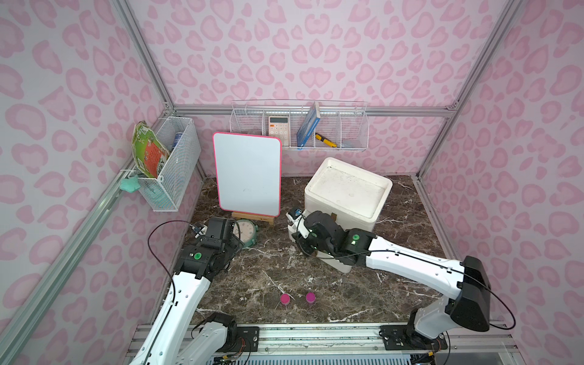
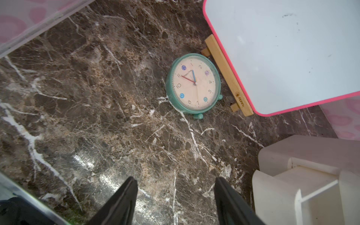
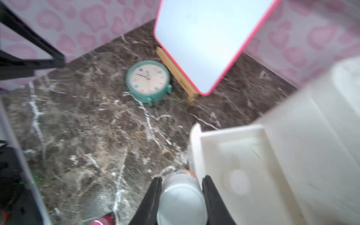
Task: Put the paint cans in the drawer according to color
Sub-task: Pick up the paint can at the center of the board, then place the paint can in the drawer.
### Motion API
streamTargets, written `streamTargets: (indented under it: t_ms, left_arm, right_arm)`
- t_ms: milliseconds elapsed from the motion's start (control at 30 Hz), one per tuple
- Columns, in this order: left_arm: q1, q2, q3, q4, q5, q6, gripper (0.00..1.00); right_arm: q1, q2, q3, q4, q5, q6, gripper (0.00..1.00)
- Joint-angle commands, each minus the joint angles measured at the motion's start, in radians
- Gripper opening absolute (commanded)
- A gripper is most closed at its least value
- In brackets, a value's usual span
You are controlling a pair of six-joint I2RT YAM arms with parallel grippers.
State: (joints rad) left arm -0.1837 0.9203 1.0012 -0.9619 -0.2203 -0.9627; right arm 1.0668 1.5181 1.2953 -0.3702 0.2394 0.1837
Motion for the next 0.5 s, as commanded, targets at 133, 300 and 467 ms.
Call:
streamTargets:
  t_ms: [133,300,467]
  left_arm:
    - [-0.001,0.037,-0.01,0.126,0.157,0.071,0.68]
    - [-0.001,0.05,-0.028,0.158,0.185,0.076,0.69]
    - [0.0,0.07,-0.026,0.164,0.201,0.084,0.69]
  right_arm:
    - [-0.089,-0.059,-0.118,-0.069,0.031,0.07,0.17]
    - [-0.136,-0.039,-0.168,-0.053,0.016,0.108,0.18]
    - [-0.176,-0.031,-0.214,-0.02,-0.008,0.132,0.18]
